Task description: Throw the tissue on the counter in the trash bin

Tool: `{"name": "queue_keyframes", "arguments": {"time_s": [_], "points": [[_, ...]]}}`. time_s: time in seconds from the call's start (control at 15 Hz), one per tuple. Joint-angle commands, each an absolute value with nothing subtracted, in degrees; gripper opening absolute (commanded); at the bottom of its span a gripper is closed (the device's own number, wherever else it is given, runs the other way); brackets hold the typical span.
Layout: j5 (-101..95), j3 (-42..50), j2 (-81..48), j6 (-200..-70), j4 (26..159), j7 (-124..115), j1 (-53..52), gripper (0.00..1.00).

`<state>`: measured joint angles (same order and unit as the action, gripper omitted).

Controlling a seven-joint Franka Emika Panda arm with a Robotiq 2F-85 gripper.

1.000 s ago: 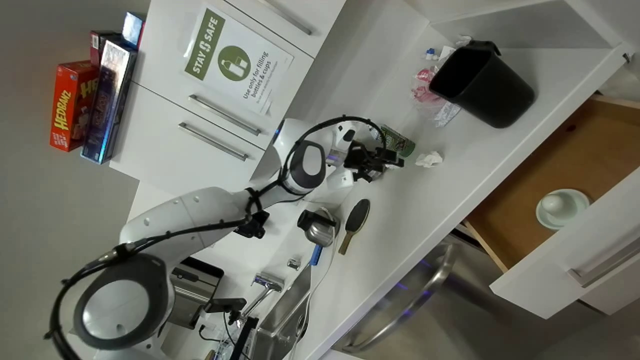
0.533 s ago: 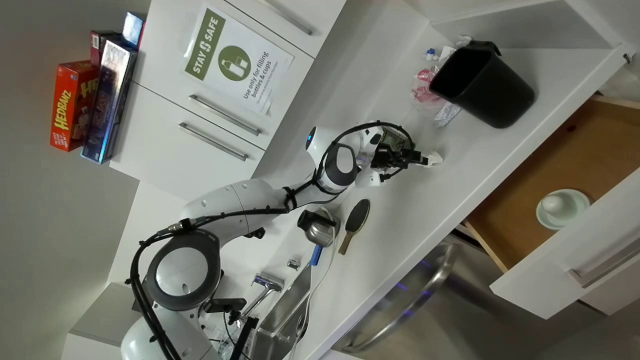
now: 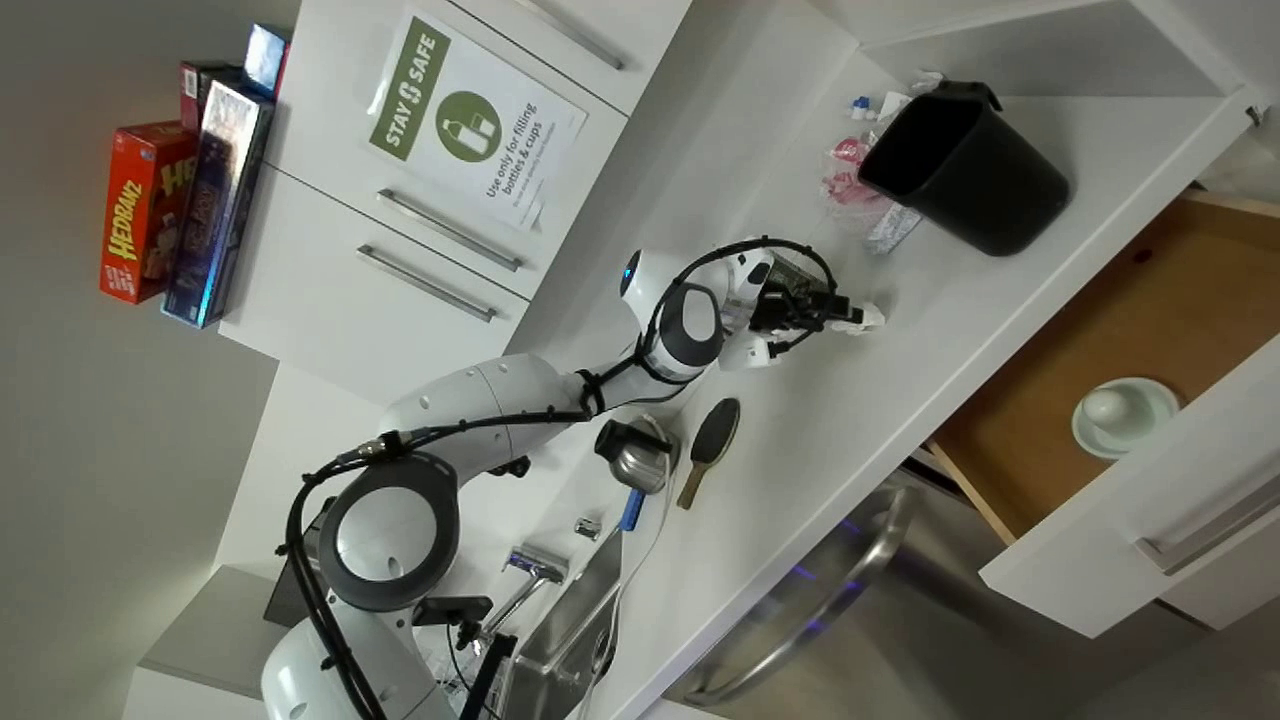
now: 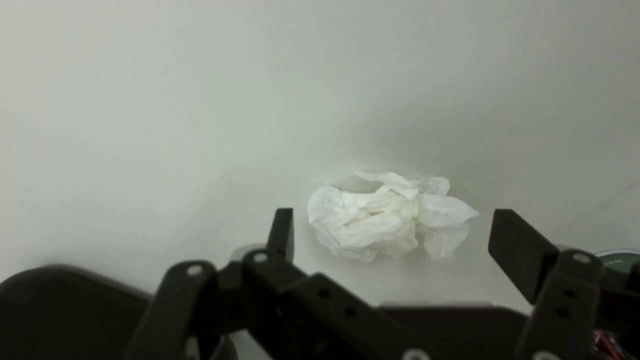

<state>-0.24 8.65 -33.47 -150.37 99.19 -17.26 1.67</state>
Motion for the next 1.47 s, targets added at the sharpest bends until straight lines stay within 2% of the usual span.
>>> {"name": "queue_keyframes", "arguments": {"time_s": [0.0, 0.13, 0.2, 0.27, 0.33, 0.67, 0.93, 1.4], "points": [[-0.4, 9.8, -37.4, -151.9, 95.3, -19.1, 0.9, 1.0], [-0.5, 10.4, -39.1, -152.5, 93.9, -19.4, 0.8, 1.0], [-0.5, 10.5, -39.8, -153.0, 93.5, -19.5, 0.7, 0.75], [-0.5, 10.6, -40.2, -153.6, 93.3, -19.2, 0.7, 0.74], [-0.4, 10.7, -40.7, -154.0, 93.0, -19.1, 0.7, 0.68], [0.0, 11.0, -41.3, -155.4, 92.9, -18.8, 0.5, 0.27], [-0.6, 12.2, -38.0, -155.3, 96.2, -19.7, -0.9, 0.01], [-6.9, 21.7, -27.0, -157.4, 103.2, -28.2, -7.2, 0.01]]}}
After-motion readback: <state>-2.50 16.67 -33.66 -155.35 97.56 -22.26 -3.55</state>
